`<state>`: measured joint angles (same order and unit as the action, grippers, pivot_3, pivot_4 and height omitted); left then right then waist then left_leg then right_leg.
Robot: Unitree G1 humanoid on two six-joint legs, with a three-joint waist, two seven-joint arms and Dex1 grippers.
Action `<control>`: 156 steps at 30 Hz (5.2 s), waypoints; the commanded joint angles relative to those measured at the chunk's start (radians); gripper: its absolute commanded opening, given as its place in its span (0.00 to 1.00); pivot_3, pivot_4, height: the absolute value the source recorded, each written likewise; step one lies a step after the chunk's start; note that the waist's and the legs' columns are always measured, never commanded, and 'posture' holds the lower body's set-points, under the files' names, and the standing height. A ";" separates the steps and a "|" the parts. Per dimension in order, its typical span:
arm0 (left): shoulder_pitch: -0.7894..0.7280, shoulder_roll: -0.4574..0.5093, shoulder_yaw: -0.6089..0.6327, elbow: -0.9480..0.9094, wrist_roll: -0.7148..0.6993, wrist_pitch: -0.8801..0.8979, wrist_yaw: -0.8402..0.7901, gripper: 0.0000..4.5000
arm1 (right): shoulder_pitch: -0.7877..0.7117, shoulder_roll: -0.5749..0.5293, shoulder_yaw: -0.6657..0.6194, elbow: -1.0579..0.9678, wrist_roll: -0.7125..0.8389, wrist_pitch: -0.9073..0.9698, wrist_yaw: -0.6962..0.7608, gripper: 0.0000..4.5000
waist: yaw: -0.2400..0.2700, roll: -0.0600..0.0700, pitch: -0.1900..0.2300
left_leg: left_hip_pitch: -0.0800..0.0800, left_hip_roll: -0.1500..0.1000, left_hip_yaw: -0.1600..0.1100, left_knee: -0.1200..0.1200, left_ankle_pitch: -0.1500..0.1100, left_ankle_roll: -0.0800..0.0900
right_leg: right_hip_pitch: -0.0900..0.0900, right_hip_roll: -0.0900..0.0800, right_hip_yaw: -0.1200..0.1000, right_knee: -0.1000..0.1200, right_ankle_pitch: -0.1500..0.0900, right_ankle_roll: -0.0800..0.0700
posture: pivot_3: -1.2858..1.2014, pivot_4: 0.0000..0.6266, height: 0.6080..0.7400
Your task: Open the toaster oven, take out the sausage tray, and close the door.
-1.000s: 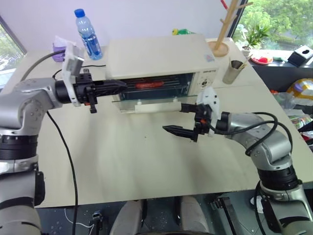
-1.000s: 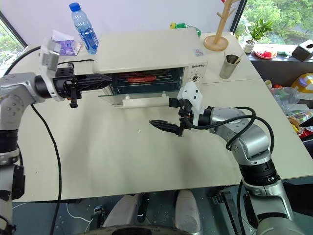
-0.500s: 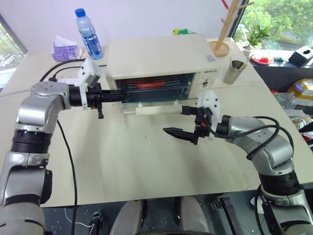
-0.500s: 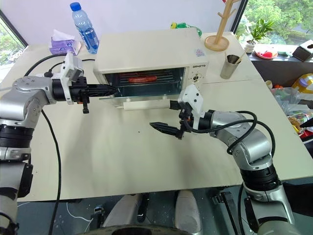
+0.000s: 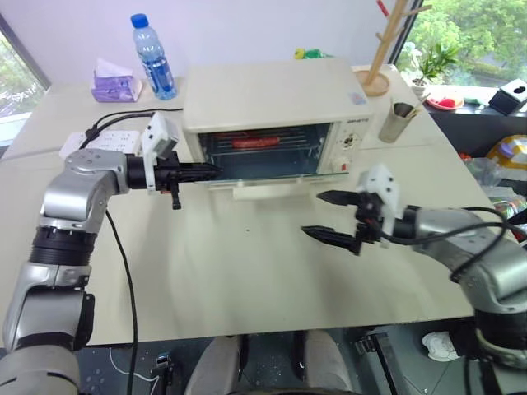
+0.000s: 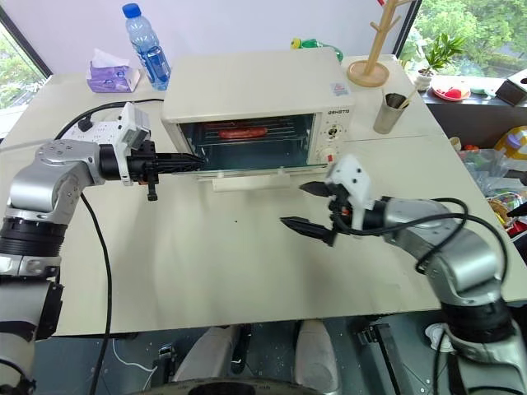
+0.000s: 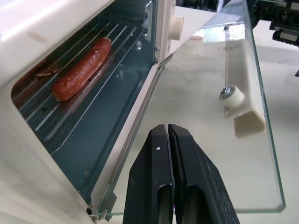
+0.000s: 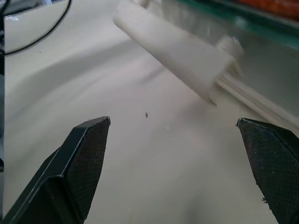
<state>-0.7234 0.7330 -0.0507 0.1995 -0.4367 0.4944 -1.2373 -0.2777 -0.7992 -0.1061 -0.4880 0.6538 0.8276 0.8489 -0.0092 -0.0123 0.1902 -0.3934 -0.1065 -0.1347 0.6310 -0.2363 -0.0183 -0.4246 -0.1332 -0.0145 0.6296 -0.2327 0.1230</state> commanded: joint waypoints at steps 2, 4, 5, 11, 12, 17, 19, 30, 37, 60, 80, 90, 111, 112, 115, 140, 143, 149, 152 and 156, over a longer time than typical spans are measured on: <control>0.023 -0.001 0.021 -0.044 -0.006 0.005 0.004 0.02 | 0.051 -0.097 -0.202 -0.071 0.138 0.043 0.070 1.00 | -0.001 -0.001 0.000 | 0.000 0.000 0.000 0.000 0.000 0.000 | 0.000 0.000 0.000 0.000 0.000 0.000 | 0.52 0.24 0.99; 0.041 -0.003 0.023 -0.055 -0.008 0.006 0.009 0.02 | 0.056 -0.128 -0.262 -0.064 0.179 0.064 0.076 1.00 | -0.002 -0.001 0.000 | 0.000 0.000 0.001 0.000 0.000 0.000 | 0.000 0.000 0.000 0.000 0.000 0.000 | 0.52 0.24 0.99; 0.051 -0.005 0.025 -0.063 -0.010 0.008 0.012 0.02 | 0.053 -0.141 -0.287 -0.055 0.193 0.073 0.074 1.00 | -0.003 -0.001 0.000 | 0.000 0.001 0.001 0.001 0.000 0.000 | 0.000 0.000 0.000 0.000 0.000 0.000 | 0.52 0.24 0.99; 0.141 -0.022 0.042 -0.140 -0.040 0.048 0.052 0.02 | 0.000 -0.190 -0.351 0.027 0.221 0.103 0.035 1.00 | 0.000 -0.001 0.000 | 0.001 0.001 0.002 0.001 0.000 0.000 | 0.001 0.000 0.001 0.000 0.000 0.000 | 0.52 0.24 0.99; 0.156 -0.026 0.043 -0.154 -0.043 0.052 0.059 0.02 | -0.001 -0.192 -0.348 0.029 0.219 0.101 0.034 1.00 | 0.001 -0.001 0.000 | 0.001 0.001 0.002 0.000 0.000 0.000 | 0.001 0.000 0.001 -0.001 0.000 0.000 | 0.52 0.24 0.99; 0.223 -0.045 0.025 -0.192 -0.026 0.052 0.087 0.02 | -0.003 -0.188 -0.327 0.035 0.210 0.087 0.024 1.00 | 0.002 -0.001 0.000 | 0.000 0.001 0.002 0.000 0.000 0.000 | 0.000 0.000 0.001 -0.001 0.000 0.000 | 0.52 0.24 0.99; 0.242 -0.049 0.006 -0.189 0.004 0.026 0.095 0.02 | -0.008 -0.185 -0.319 0.036 0.209 0.084 0.021 1.00 | 0.002 -0.001 0.000 | 0.000 0.001 0.002 0.001 0.000 0.000 | 0.001 0.000 0.001 -0.001 0.000 0.000 | 0.52 0.24 0.99; 0.289 -0.052 -0.065 -0.107 0.153 -0.145 0.119 0.02 | -0.046 -0.161 -0.281 0.049 0.208 0.074 -0.012 1.00 | 0.005 0.000 0.000 | 0.000 0.001 0.002 0.000 0.000 0.000 | 0.001 -0.001 0.001 -0.001 0.000 0.000 | 0.52 0.24 0.99; 0.268 -0.003 0.116 -0.251 -0.089 0.104 0.100 0.32 | -0.068 -0.163 -0.238 0.069 0.175 0.042 -0.009 1.00 | 0.000 -0.002 0.001 | 0.000 0.001 0.002 0.000 0.000 0.000 | 0.000 0.000 0.001 -0.001 0.000 0.000 | 0.52 0.24 0.99; 0.219 0.106 0.261 -0.405 -0.346 0.358 0.198 0.99 | -0.386 0.120 0.406 0.248 -0.610 -0.470 -0.293 1.00 | -0.003 -0.002 0.001 | 0.000 0.000 0.002 0.000 0.000 -0.001 | 0.000 0.000 0.002 -0.001 0.000 0.000 | 0.52 0.24 0.99; 0.052 0.093 0.130 -0.209 -0.248 0.289 0.088 0.99 | -0.634 0.348 0.567 0.876 -1.115 -0.876 -0.438 1.00 | -0.011 -0.002 0.001 | 0.001 0.001 0.002 -0.002 0.002 -0.004 | -0.002 0.002 0.003 0.001 0.001 -0.001 | 0.52 0.24 0.99; 0.027 0.071 0.102 -0.153 -0.202 0.251 0.051 1.00 | -0.707 0.415 0.567 1.082 -1.189 -0.931 -0.489 0.94 | -0.016 -0.002 0.001 | 0.001 0.001 0.002 -0.002 0.005 -0.009 | -0.003 0.004 0.004 0.001 0.001 -0.002 | 0.52 0.24 0.99; -0.058 0.014 0.076 0.059 -0.083 0.138 0.008 1.00 | -0.667 0.415 0.546 1.034 -1.222 -0.959 -0.496 0.11 | -0.032 -0.004 0.000 | 0.002 0.001 0.001 -0.002 0.005 -0.009 | -0.003 0.005 0.004 0.003 0.002 -0.003 | 0.52 0.24 0.99; -0.063 0.013 0.077 0.064 -0.080 0.136 0.006 1.00 | -0.661 0.414 0.544 1.023 -1.223 -0.957 -0.494 0.11 | -0.032 -0.004 0.000 | 0.002 0.001 0.001 -0.002 0.005 -0.009 | -0.003 0.005 0.004 0.003 0.002 -0.003 | 0.52 0.24 0.99; -0.078 0.012 0.077 0.085 -0.070 0.126 -0.001 1.00 | -0.614 0.398 0.538 0.950 -1.229 -0.945 -0.485 0.11 | -0.031 -0.004 0.000 | 0.002 0.001 0.001 -0.002 0.005 -0.009 | -0.003 0.005 0.004 0.003 0.002 -0.003 | 0.52 0.24 0.99; -0.101 0.005 0.090 0.119 -0.062 0.118 -0.020 1.00 | -0.302 0.267 0.467 0.516 -1.270 -0.912 -0.443 0.11 | -0.027 -0.004 -0.001 | 0.002 0.001 0.001 -0.001 0.004 -0.007 | -0.003 0.005 0.004 0.003 0.003 -0.003 | 0.52 0.24 0.99; -0.105 0.005 0.090 0.123 -0.061 0.117 -0.020 1.00 | -0.331 0.285 0.475 0.557 -1.277 -0.906 -0.447 0.11 | -0.027 -0.005 -0.001 | 0.002 0.001 0.001 -0.001 0.004 -0.007 | -0.003 0.005 0.004 0.003 0.003 -0.003 | 0.52 0.24 0.99; -0.117 0.002 0.088 0.132 -0.057 0.114 -0.018 1.00 | -0.399 0.335 0.493 0.641 -1.271 -0.880 -0.415 0.11 | -0.032 -0.005 -0.001 | 0.002 0.002 0.001 -0.001 0.004 -0.007 | -0.002 0.006 0.004 0.003 0.003 -0.004 | 0.52 0.24 0.99; -0.115 0.002 0.089 0.127 -0.057 0.115 -0.018 1.00 | -0.417 0.347 0.505 0.658 -1.296 -0.878 -0.418 0.30 | -0.033 -0.005 -0.001 | 0.002 0.003 0.001 -0.001 0.005 -0.007 | -0.002 0.006 0.004 0.003 0.003 -0.004 | 0.52 0.24 0.99; -0.110 0.004 0.092 0.121 -0.059 0.116 -0.016 1.00 | -0.438 0.362 0.520 0.686 -1.315 -0.871 -0.418 0.61 | -0.033 -0.005 -0.001 | 0.002 0.003 0.001 -0.001 0.005 -0.007 | -0.003 0.007 0.004 0.003 0.003 -0.004 | 0.52 0.24 0.99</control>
<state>-0.8035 0.7249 -0.0031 0.3352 -0.4910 0.6274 -1.2620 -0.6928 -0.4441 0.4134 0.1924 -0.6523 -0.0486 0.4281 -0.0423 -0.0169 0.1895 -0.3911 -0.1037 -0.1340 0.6301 -0.2317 -0.0257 -0.4271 -0.1262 -0.0101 0.6331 -0.2293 0.1192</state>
